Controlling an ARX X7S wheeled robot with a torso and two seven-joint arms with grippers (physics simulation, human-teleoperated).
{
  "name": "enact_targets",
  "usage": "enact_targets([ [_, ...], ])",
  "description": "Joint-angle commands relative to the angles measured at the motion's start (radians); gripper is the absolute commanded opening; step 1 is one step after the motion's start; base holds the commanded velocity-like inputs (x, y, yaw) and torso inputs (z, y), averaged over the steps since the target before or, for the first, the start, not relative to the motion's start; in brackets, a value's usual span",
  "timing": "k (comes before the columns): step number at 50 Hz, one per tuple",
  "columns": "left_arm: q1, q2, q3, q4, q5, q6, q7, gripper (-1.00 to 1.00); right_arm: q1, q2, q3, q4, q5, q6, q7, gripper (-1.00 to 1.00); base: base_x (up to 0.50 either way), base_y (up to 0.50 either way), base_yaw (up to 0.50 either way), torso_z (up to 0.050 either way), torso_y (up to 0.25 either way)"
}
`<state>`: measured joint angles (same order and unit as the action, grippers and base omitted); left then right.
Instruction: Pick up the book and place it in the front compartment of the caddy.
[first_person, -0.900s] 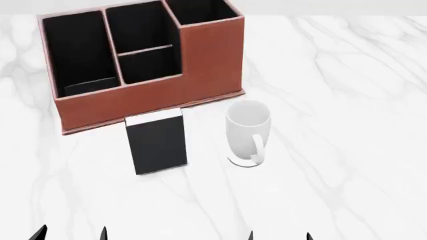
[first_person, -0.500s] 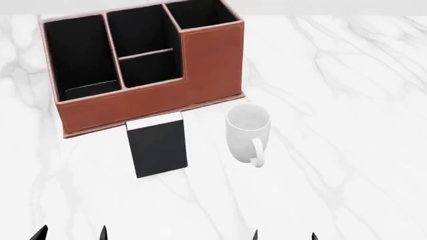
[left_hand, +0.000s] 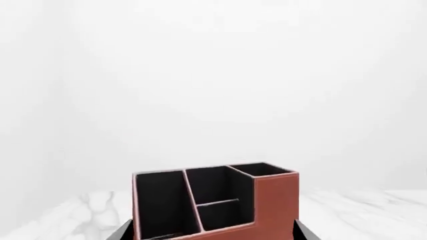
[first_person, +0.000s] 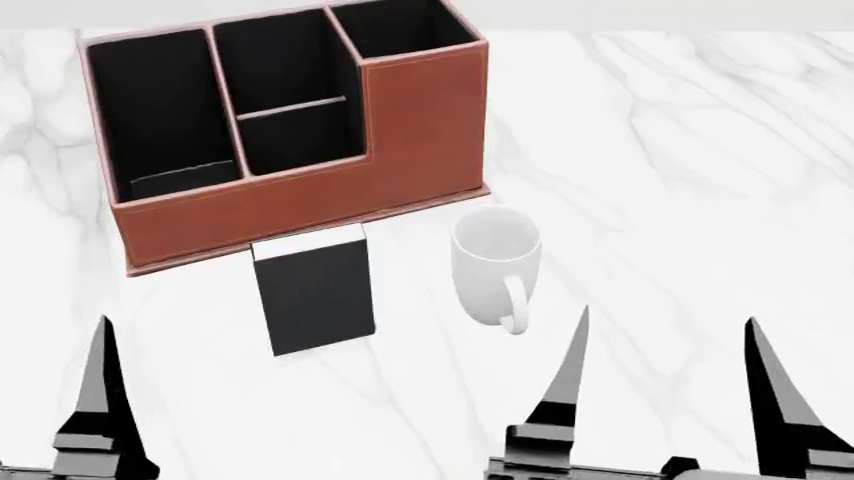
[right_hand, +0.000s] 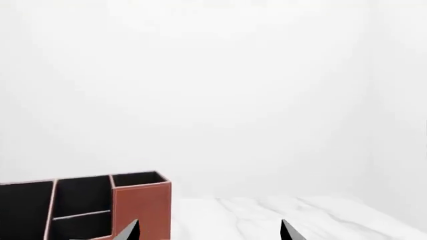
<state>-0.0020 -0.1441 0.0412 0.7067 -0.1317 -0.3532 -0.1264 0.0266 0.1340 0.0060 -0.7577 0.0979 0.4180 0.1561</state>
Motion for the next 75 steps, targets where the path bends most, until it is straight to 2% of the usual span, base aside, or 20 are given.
enact_targets([
  [1, -0.006, -0.031, -0.001, 0.213, -0.022, -0.109, -0.025, 1.00, 0.017, 0.025, 0.012, -0.196, 0.024, 0.121, 0.025, 1.00, 0.00, 0.00, 0.00, 0.000, 0.000],
  [21, -0.002, -0.047, 0.006, 0.213, -0.034, -0.102, -0.042, 1.00, 0.020, 0.045, -0.001, -0.200, 0.010, 0.117, 0.059, 1.00, 0.02, 0.00, 0.00, 0.000, 0.000],
  [75, -0.009, -0.099, 0.036, 0.241, -0.068, -0.109, -0.103, 1.00, 0.034, 0.094, -0.012, -0.218, 0.046, 0.150, 0.114, 1.00, 0.50, 0.00, 0.00, 0.000, 0.001],
])
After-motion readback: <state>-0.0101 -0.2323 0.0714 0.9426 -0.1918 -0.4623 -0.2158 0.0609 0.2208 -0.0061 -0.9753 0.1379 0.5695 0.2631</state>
